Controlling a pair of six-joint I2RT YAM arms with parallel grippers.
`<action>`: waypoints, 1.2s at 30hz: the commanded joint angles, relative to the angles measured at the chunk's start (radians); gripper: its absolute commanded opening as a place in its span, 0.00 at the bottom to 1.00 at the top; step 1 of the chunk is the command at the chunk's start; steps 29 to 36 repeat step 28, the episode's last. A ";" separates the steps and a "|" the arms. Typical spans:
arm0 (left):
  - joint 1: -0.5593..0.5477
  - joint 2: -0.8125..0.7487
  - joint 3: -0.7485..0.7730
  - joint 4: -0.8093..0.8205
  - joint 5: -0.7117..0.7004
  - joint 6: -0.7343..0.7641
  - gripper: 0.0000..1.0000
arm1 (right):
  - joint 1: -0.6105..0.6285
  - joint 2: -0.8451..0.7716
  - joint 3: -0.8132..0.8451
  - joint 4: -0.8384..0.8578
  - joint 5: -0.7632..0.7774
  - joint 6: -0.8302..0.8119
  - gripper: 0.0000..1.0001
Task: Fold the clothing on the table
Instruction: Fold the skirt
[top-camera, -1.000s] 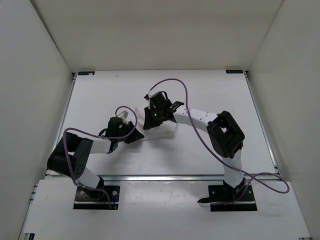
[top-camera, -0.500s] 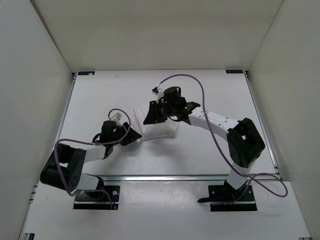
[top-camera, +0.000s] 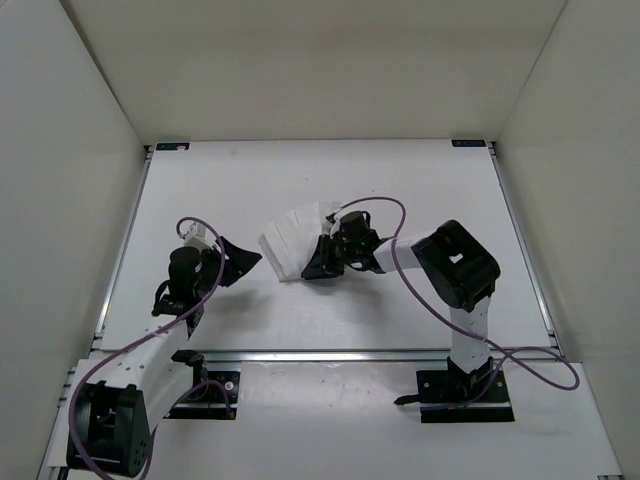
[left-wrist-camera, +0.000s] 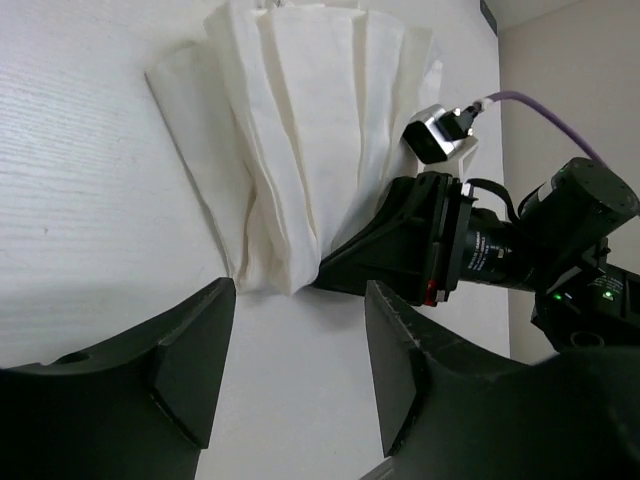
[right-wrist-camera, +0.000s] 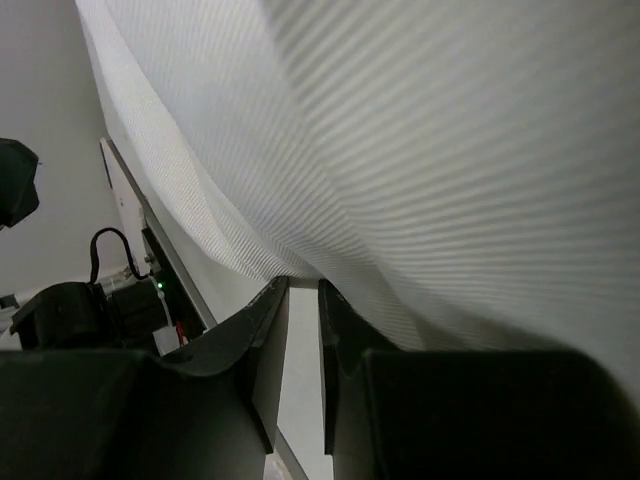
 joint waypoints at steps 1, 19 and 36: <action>0.008 -0.046 0.023 -0.122 0.016 0.019 0.65 | 0.030 -0.008 0.004 0.110 0.106 0.093 0.16; -0.069 -0.154 0.250 -0.687 0.121 0.319 0.99 | -0.246 -0.910 -0.269 -0.369 0.272 -0.290 0.35; -0.088 -0.184 0.189 -0.740 0.055 0.320 0.99 | -0.493 -1.146 -0.383 -0.522 0.241 -0.516 0.44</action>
